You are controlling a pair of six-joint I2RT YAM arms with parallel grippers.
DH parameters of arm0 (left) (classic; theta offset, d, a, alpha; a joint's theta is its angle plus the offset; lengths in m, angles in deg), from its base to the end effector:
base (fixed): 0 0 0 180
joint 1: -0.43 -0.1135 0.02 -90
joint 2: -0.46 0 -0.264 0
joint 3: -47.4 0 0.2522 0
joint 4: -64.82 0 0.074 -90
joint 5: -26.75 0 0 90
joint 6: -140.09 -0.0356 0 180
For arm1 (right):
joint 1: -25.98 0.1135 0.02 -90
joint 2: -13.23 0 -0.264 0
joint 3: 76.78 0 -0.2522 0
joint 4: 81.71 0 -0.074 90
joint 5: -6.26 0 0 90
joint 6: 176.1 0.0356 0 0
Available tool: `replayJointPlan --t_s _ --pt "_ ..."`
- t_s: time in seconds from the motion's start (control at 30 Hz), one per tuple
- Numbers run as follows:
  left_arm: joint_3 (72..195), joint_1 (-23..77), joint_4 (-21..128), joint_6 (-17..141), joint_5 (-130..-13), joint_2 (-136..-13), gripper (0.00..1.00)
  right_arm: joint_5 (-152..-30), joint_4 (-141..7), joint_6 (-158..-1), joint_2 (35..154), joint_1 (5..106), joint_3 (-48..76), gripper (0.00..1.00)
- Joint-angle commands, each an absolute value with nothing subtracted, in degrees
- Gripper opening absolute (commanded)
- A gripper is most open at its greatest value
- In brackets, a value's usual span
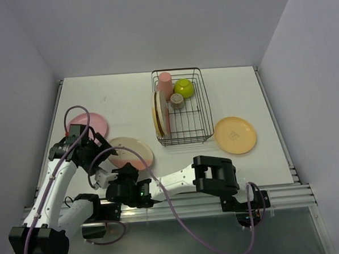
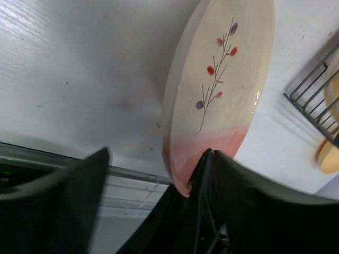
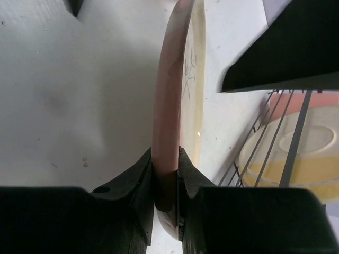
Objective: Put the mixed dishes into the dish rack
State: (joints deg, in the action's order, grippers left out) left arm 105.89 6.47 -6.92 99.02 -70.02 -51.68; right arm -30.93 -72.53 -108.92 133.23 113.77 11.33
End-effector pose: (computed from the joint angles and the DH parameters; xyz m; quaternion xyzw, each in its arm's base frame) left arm 0.1529 -0.0204 0.2504 -0.3449 0.9124 -0.1494 0.1621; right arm 0.0457 0.4490 0.1654 -0.5475 0.6192 -0.1226 0.5494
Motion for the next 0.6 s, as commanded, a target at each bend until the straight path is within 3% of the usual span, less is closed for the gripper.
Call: replayJointPlan --t_s 0.0,0.27,0.4,0.57 --pt "113.3 6.5 -7.1 99.3 -69.2 -51.0 0.98 -30.3 -69.8 -99.5 125.6 114.3 10.6 0.0" --pt "132.6 6.5 -7.8 96.3 -57.0 -50.2 0.99 -44.6 -51.8 -81.2 105.4 114.4 10.7 0.0" --pt "136.0 6.5 -7.8 93.0 -52.3 -53.0 0.99 -49.5 -42.3 -74.0 96.4 114.5 7.2 0.0" --pt "134.5 6.5 -4.1 94.2 -50.5 -51.4 0.93 -46.6 -36.2 -67.1 85.2 114.6 0.0 0.0"
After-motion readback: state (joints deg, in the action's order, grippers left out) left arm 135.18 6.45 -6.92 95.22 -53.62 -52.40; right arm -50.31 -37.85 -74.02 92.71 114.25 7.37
